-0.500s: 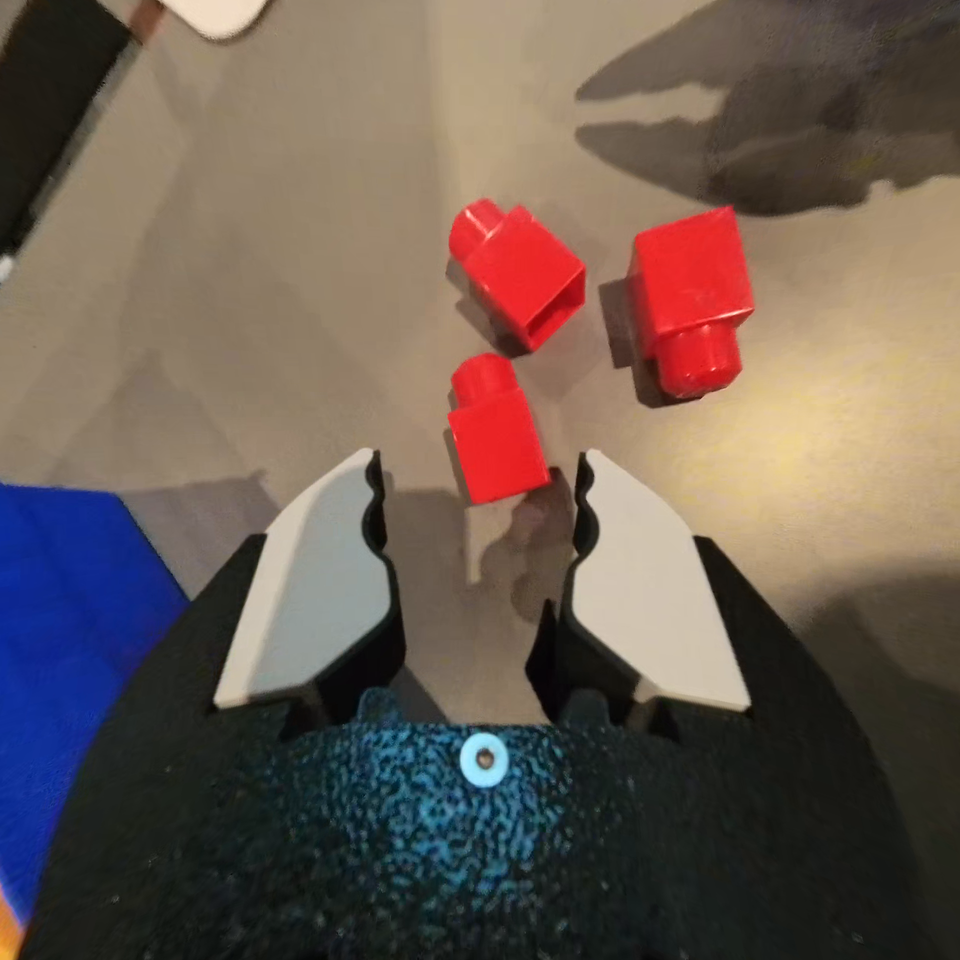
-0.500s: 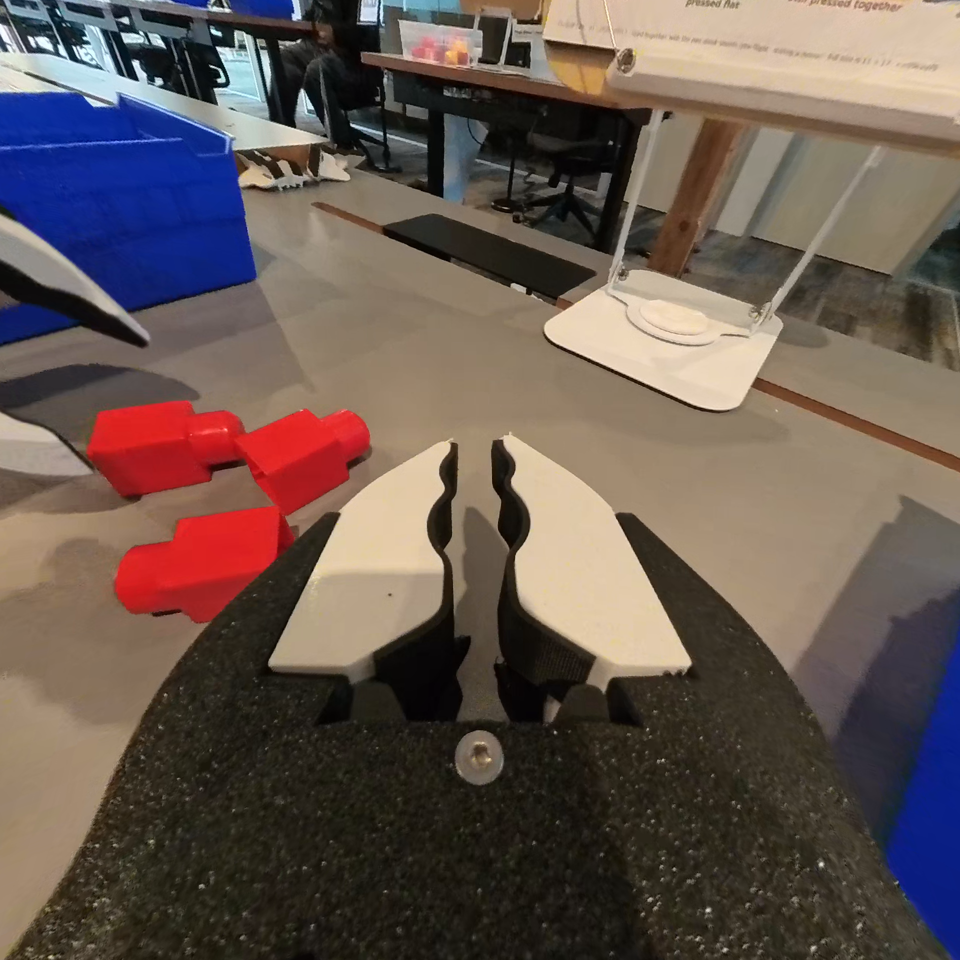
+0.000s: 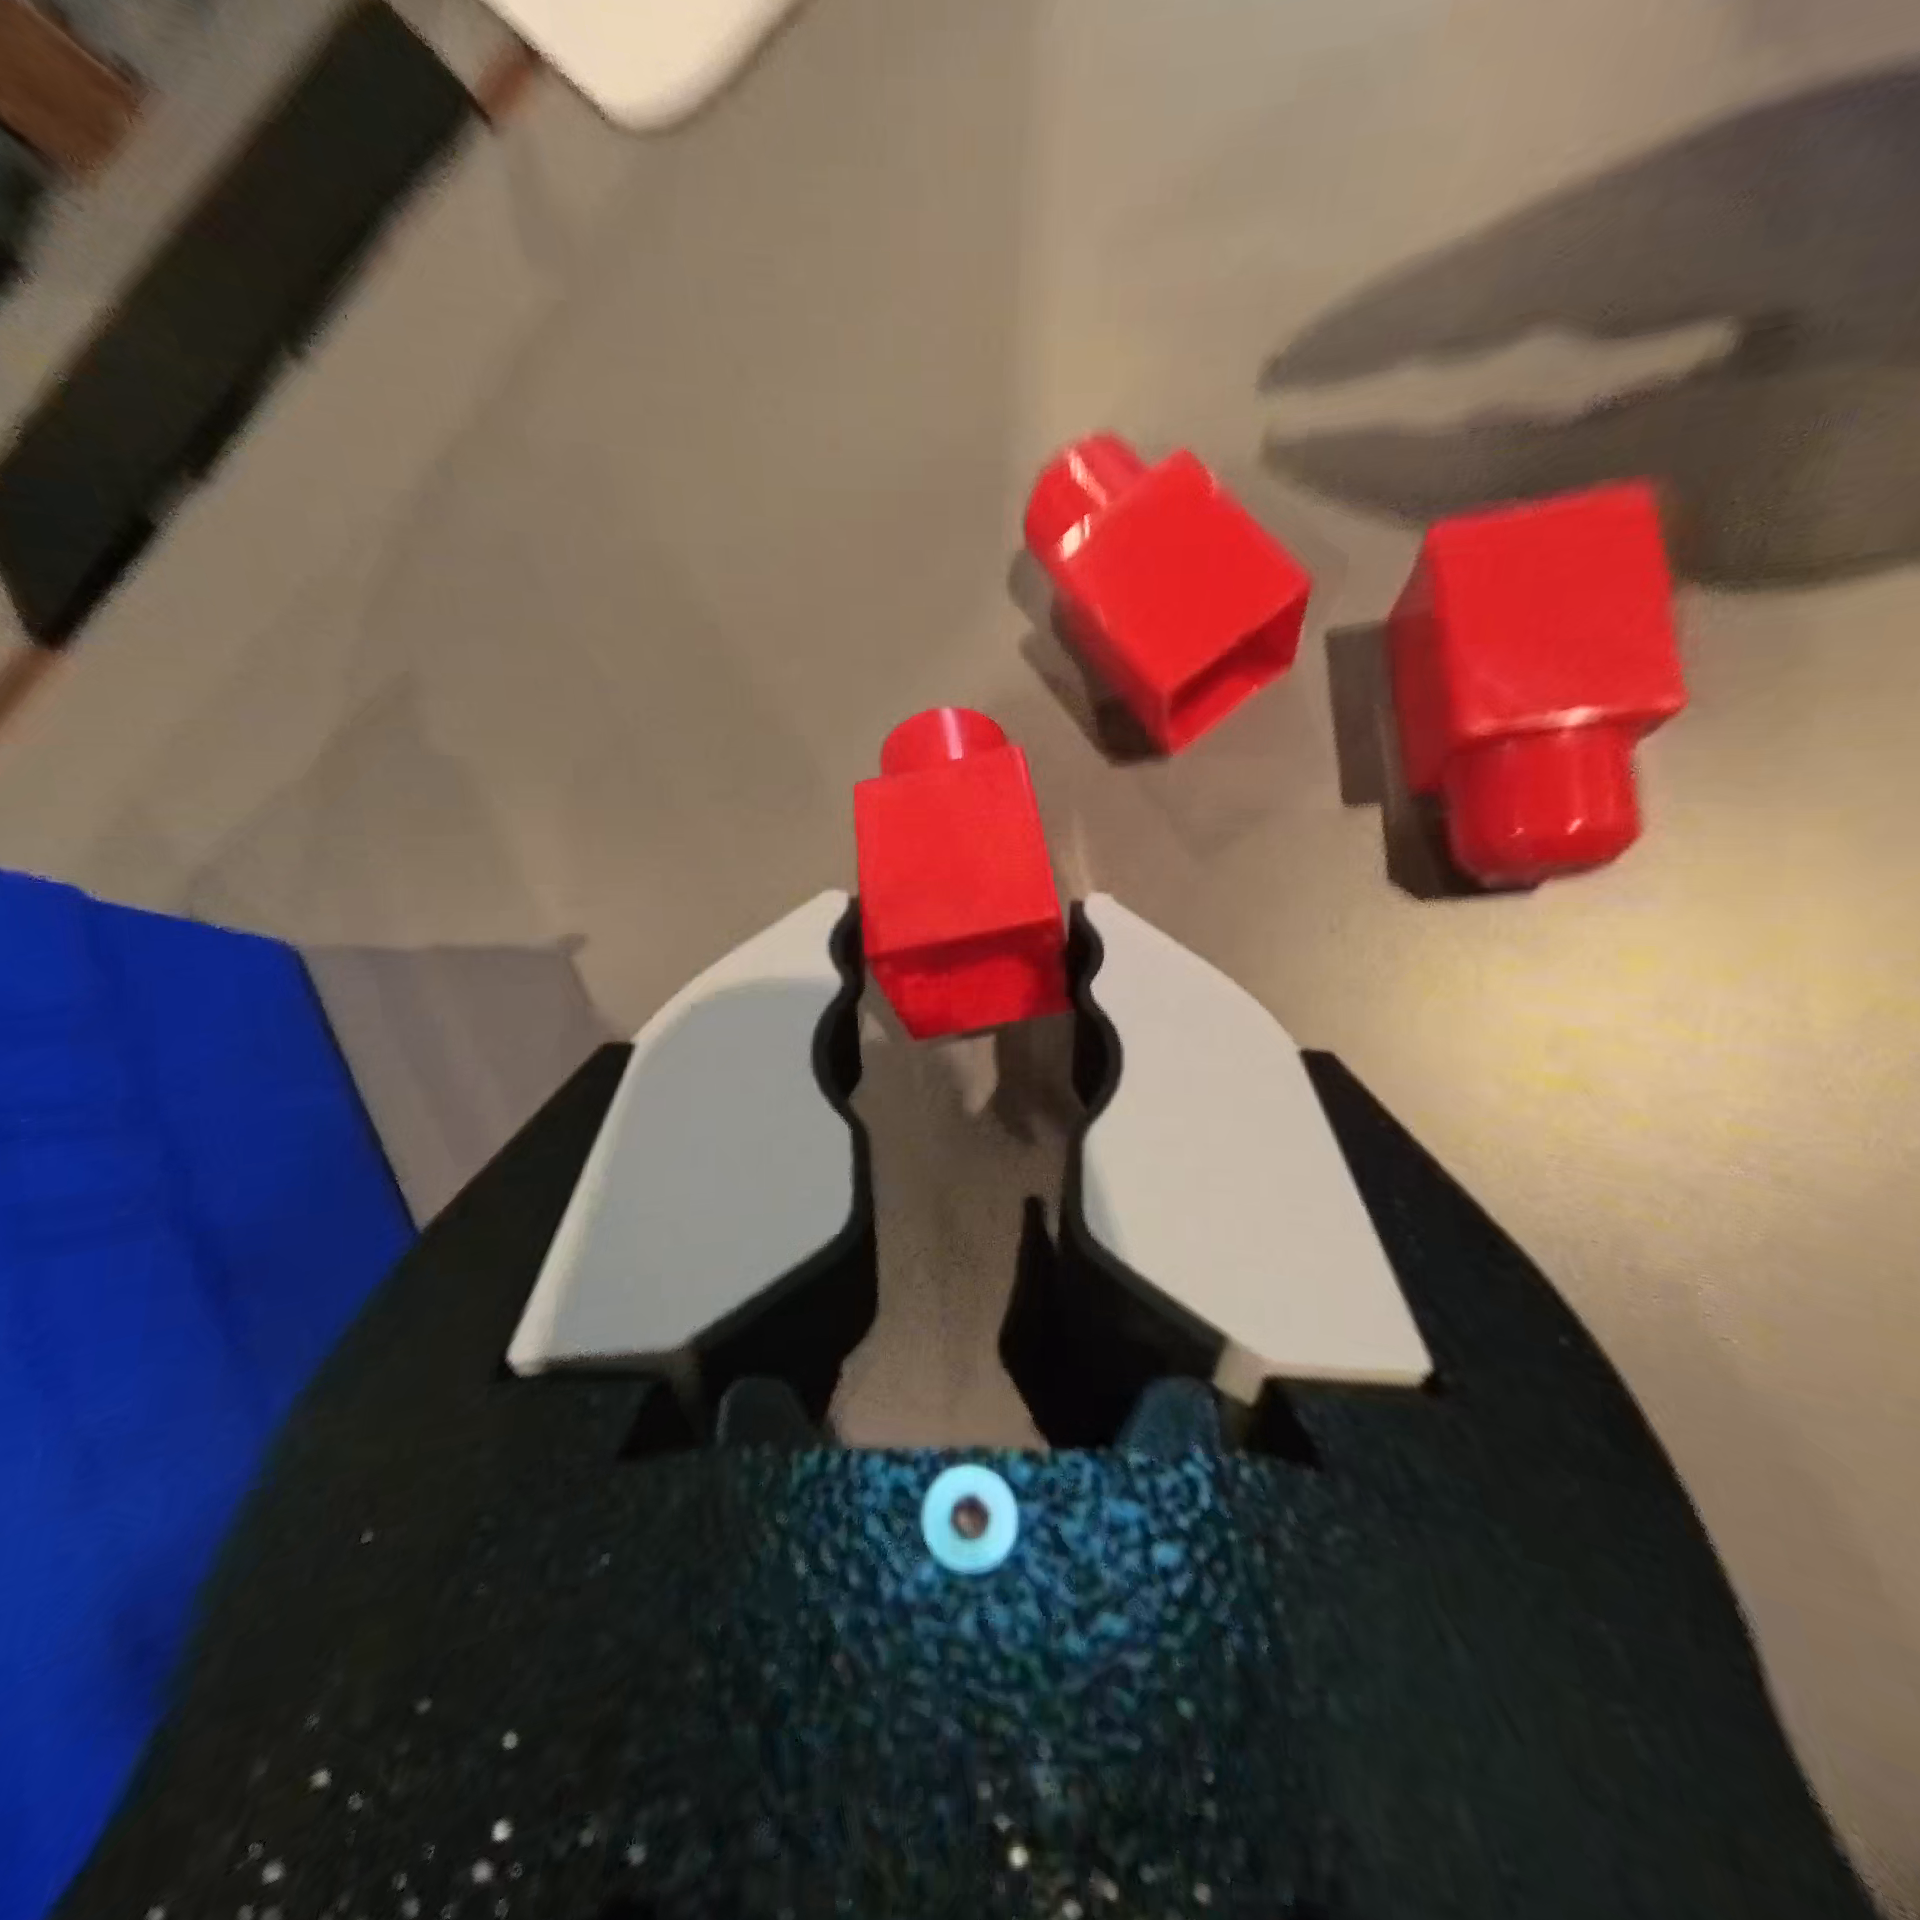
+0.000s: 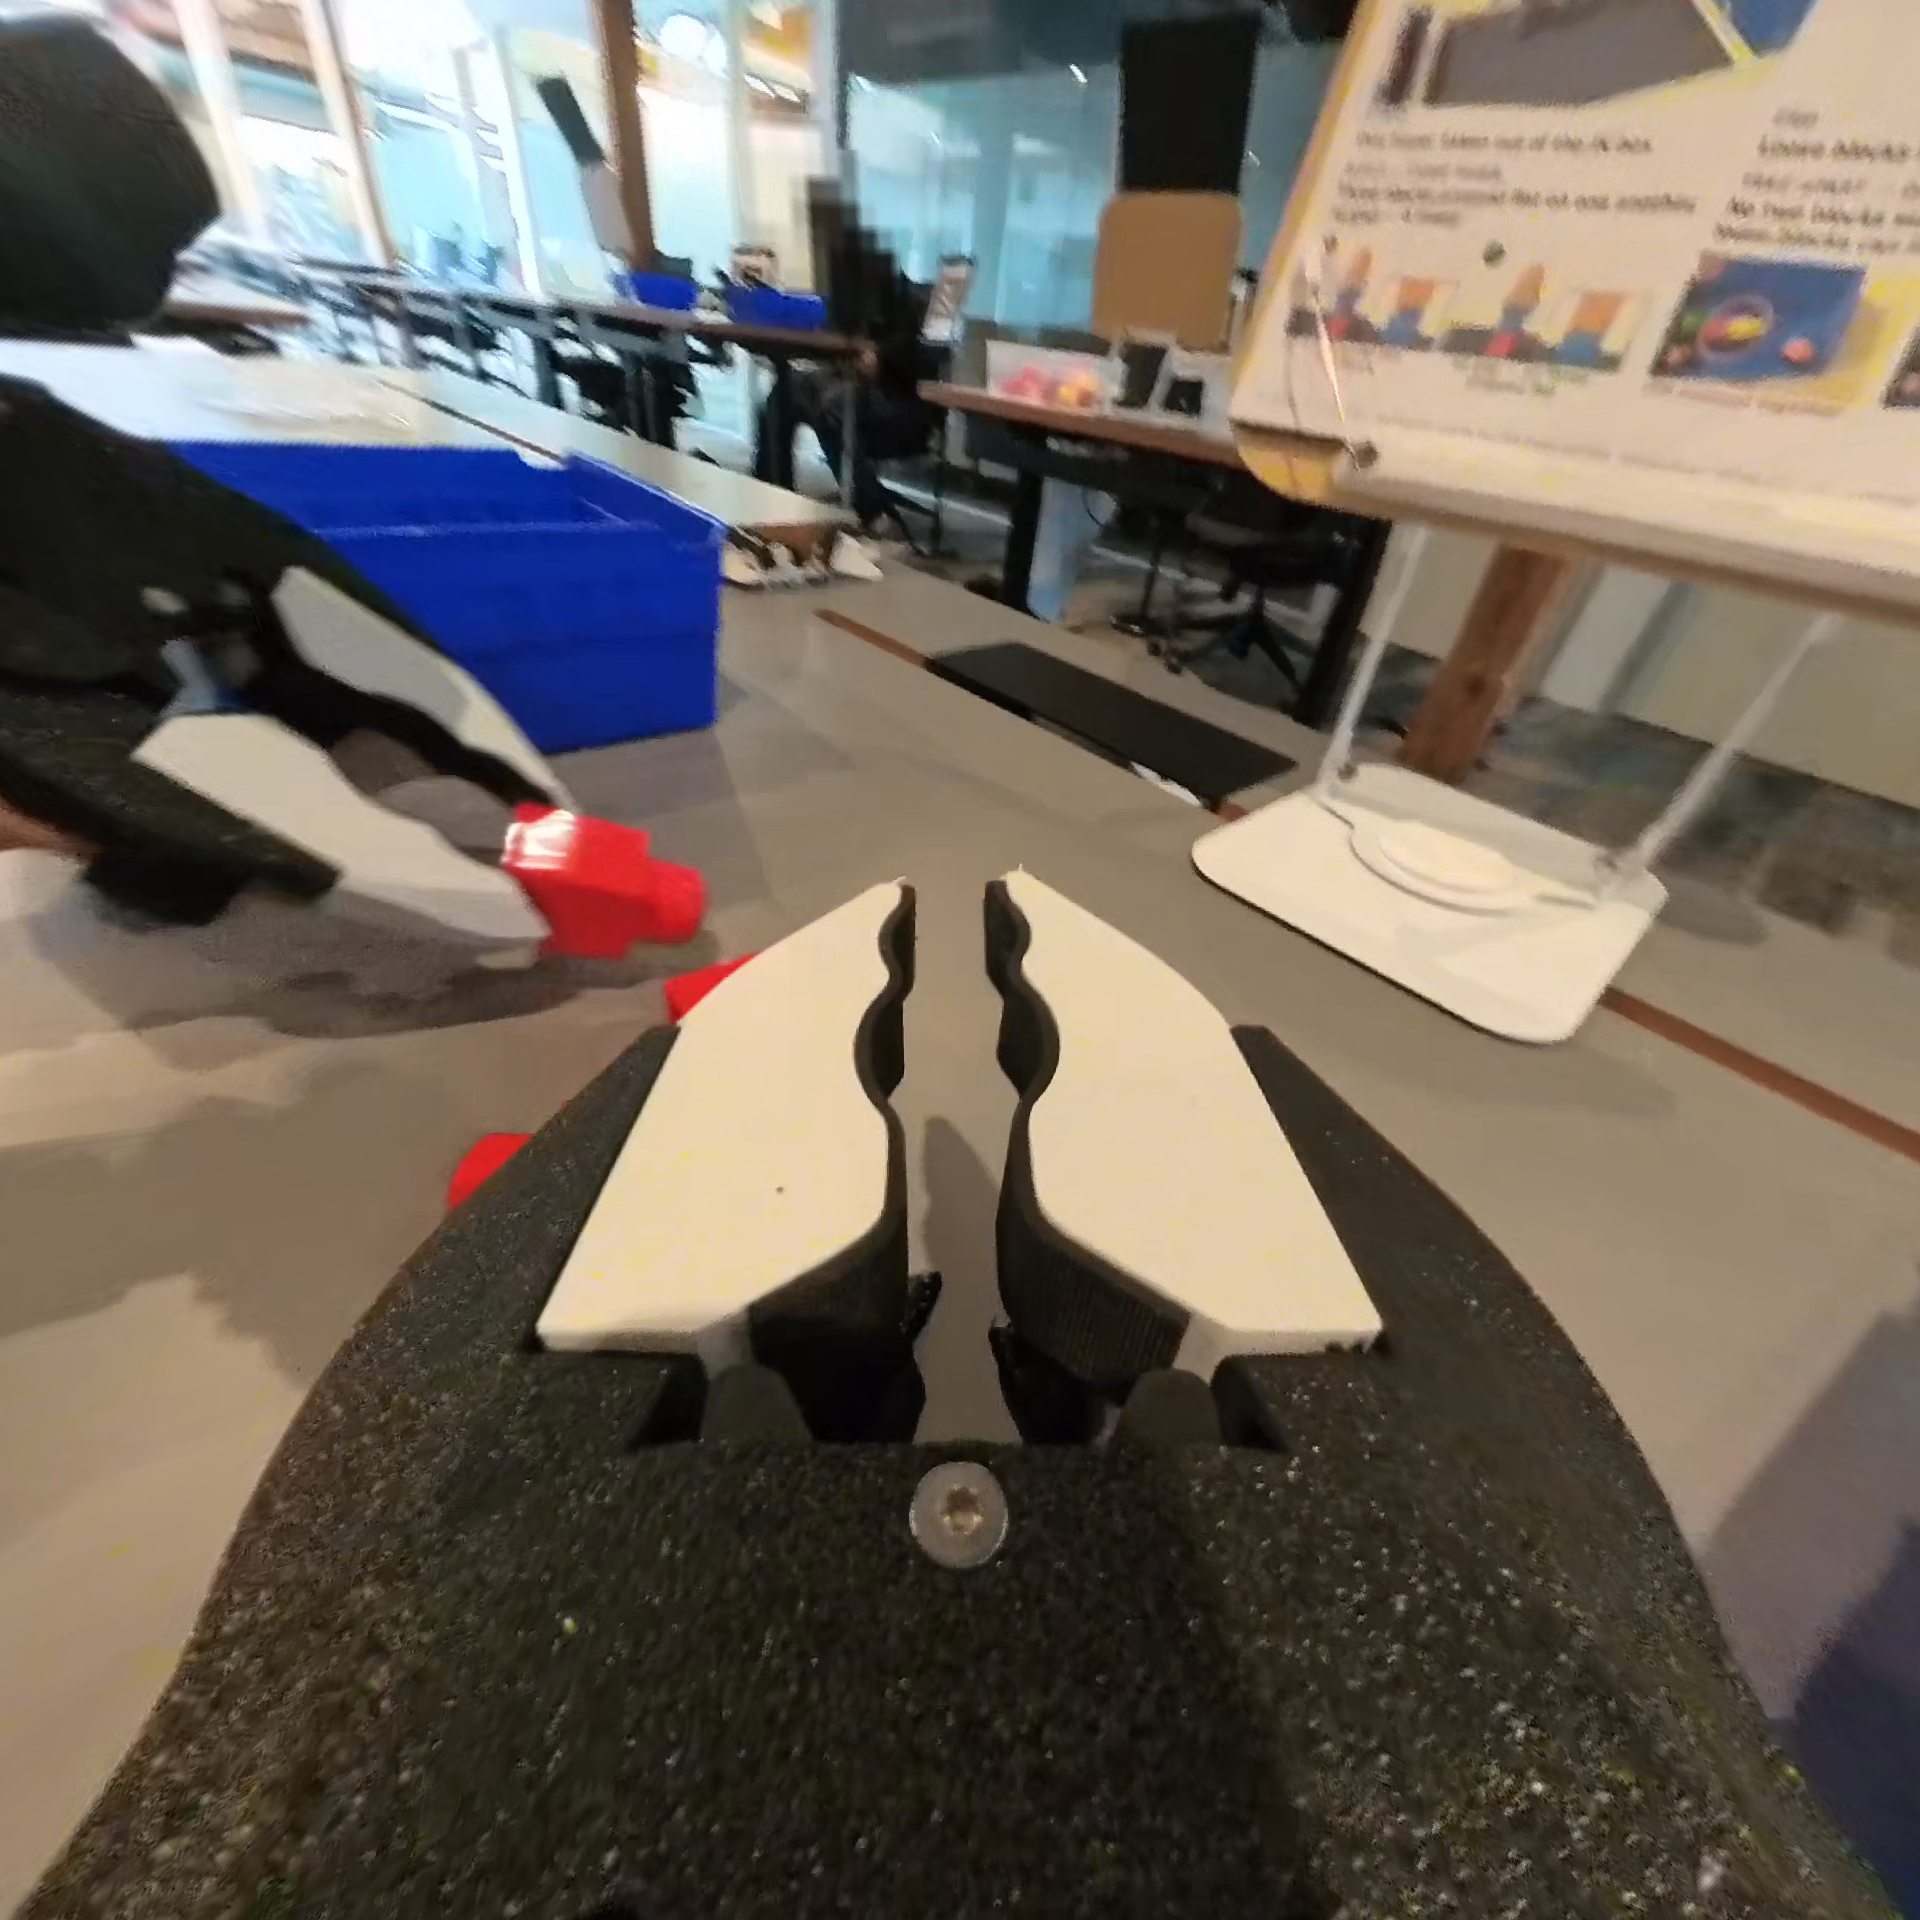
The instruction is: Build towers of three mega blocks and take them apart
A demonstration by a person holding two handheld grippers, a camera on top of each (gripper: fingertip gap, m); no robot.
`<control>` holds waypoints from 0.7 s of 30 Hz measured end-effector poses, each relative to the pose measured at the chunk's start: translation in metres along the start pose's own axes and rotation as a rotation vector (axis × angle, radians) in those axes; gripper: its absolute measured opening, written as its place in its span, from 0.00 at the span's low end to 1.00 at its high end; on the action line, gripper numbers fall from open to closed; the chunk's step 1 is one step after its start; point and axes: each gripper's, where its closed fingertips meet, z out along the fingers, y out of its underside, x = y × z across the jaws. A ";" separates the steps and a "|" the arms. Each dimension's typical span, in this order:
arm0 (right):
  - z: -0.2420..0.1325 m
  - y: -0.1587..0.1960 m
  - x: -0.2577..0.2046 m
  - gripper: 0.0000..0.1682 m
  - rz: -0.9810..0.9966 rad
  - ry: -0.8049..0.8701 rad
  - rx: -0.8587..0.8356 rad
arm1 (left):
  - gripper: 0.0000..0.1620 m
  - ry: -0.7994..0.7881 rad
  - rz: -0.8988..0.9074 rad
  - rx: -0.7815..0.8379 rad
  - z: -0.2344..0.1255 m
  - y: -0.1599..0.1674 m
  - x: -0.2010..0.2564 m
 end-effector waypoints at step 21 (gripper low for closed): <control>-0.025 -0.028 -0.049 0.21 0.133 -0.472 0.088 | 0.48 0.481 0.191 0.618 -0.026 -0.090 0.080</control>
